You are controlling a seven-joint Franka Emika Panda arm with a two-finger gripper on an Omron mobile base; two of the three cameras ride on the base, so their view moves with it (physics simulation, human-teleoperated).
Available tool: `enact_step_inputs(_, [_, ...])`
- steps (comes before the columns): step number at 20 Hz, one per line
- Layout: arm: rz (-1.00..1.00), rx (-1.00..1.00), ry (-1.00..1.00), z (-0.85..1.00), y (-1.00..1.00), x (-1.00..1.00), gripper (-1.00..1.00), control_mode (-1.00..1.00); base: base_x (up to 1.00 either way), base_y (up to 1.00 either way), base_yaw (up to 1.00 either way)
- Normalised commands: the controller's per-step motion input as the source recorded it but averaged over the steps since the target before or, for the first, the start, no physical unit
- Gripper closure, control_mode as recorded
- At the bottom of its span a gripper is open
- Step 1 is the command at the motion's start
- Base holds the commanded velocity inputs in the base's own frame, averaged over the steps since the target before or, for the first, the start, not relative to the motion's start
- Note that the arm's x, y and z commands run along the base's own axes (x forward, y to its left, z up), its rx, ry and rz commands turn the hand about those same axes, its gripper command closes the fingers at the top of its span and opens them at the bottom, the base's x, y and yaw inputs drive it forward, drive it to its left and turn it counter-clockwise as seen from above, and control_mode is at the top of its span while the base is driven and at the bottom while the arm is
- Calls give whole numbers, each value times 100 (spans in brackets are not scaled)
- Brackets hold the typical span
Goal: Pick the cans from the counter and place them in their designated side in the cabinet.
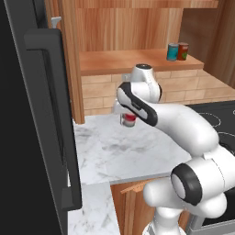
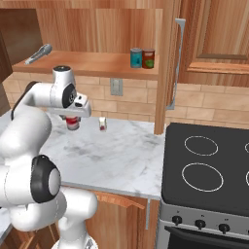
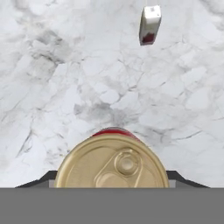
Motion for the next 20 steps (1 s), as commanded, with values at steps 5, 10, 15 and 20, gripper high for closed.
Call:
enact_step_inputs(5, [-3, 0, 0, 29, -23, -36, 100, -100, 0, 0, 0])
enact_step_inputs(10, [-3, 0, 0, 27, -21, -40, 100, -100, 0, 0, 0])
enact_step_inputs(15, [-3, 0, 0, 26, -22, -37, 100, -100, 0, 0, 0])
enact_step_inputs(20, [-2, 0, -1, 20, -22, -33, 100, -100, 0, 0, 0])
